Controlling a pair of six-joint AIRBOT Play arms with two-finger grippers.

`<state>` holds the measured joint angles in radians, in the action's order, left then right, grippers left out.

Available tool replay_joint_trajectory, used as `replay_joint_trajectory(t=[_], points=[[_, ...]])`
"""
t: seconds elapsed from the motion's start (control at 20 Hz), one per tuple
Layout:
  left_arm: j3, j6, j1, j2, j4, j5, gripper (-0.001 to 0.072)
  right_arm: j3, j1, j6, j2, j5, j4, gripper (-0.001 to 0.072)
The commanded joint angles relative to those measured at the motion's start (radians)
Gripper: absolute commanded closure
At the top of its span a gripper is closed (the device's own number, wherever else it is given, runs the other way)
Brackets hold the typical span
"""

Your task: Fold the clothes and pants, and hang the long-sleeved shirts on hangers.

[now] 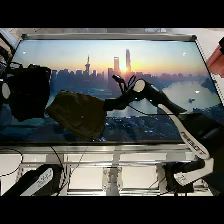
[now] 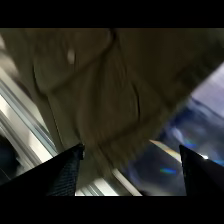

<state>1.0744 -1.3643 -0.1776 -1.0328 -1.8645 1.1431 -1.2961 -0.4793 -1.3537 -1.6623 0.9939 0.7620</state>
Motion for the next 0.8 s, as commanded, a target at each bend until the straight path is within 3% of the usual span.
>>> replay_joint_trajectory(t=[0.0,0.3,0.5,0.75], points=[[0.000,0.056,-0.026,0.001,0.119,0.097,0.0134,0.018,0.007,-0.054,-0.118,-0.068,-0.152,0.0025],[0.000,0.071,-0.026,0.001,0.124,0.134,0.0134,0.018,0.005,-0.192,-0.148,-0.070,-0.087,0.0026],[0.000,0.071,-0.026,0.001,0.123,0.132,0.0135,0.018,-0.032,-0.200,-0.164,-0.100,-0.103,0.0029],[-0.001,0.071,-0.026,-0.005,0.123,0.130,0.0136,-0.028,-0.125,-0.199,-0.206,-0.121,-0.134,0.0114]])
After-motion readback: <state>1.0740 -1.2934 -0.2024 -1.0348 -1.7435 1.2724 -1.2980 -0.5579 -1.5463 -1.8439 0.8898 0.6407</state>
